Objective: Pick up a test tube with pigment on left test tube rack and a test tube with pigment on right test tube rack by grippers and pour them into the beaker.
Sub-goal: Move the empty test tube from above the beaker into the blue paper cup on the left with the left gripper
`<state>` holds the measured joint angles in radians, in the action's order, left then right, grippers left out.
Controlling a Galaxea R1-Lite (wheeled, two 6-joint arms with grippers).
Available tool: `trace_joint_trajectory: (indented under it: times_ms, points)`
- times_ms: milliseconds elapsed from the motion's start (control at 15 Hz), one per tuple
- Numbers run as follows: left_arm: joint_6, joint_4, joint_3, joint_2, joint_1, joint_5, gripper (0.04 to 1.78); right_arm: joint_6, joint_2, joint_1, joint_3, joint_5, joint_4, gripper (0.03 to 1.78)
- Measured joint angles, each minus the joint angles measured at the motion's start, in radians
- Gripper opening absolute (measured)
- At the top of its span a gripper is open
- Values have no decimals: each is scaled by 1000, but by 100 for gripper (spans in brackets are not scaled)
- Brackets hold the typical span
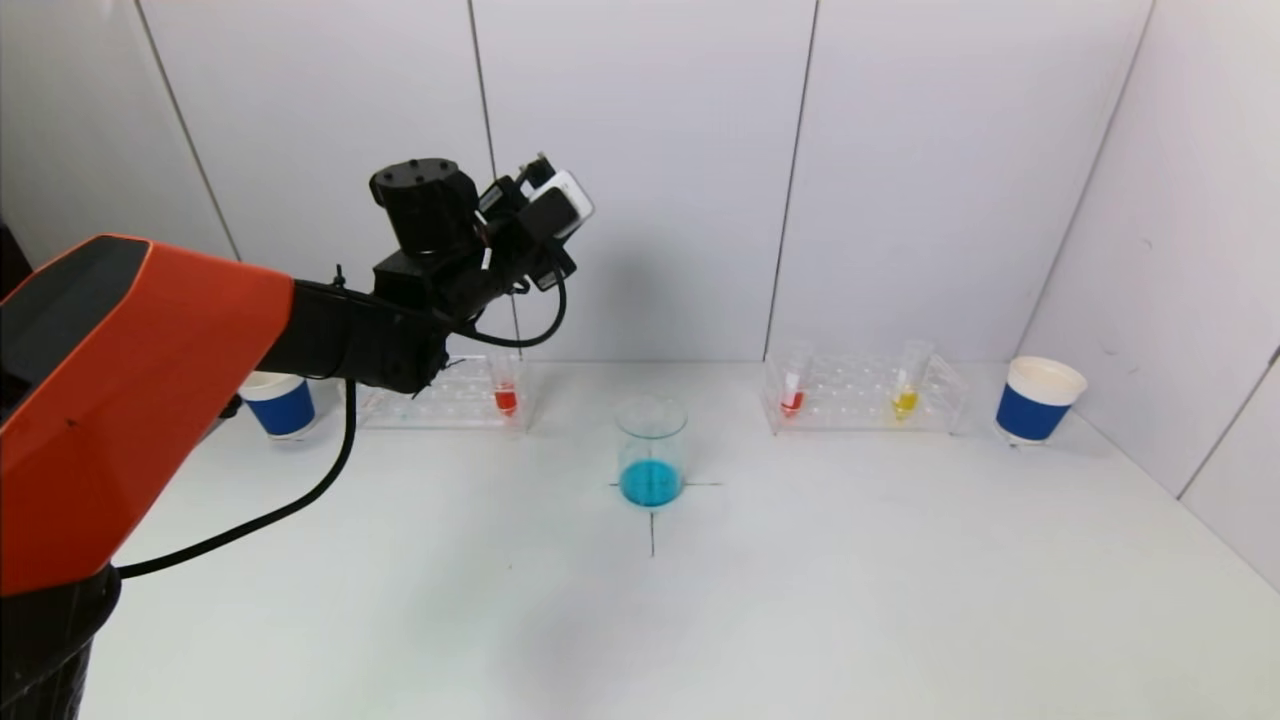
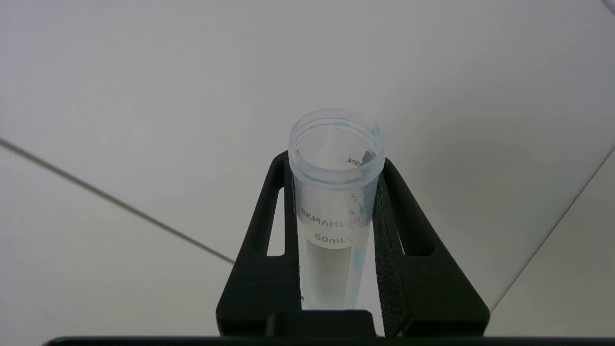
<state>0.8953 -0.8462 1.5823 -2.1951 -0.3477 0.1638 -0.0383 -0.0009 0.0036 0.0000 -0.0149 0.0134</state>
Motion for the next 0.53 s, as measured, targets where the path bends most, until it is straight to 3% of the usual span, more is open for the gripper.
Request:
trace_joint_trajectory:
  times_ms: [267, 533]
  points:
    - [-209, 137, 74, 43, 1, -174, 45, 0, 0, 0, 0, 0, 0, 177]
    - [-405, 338, 116, 111, 7, -281, 45, 0, 0, 0, 0, 0, 0, 177]
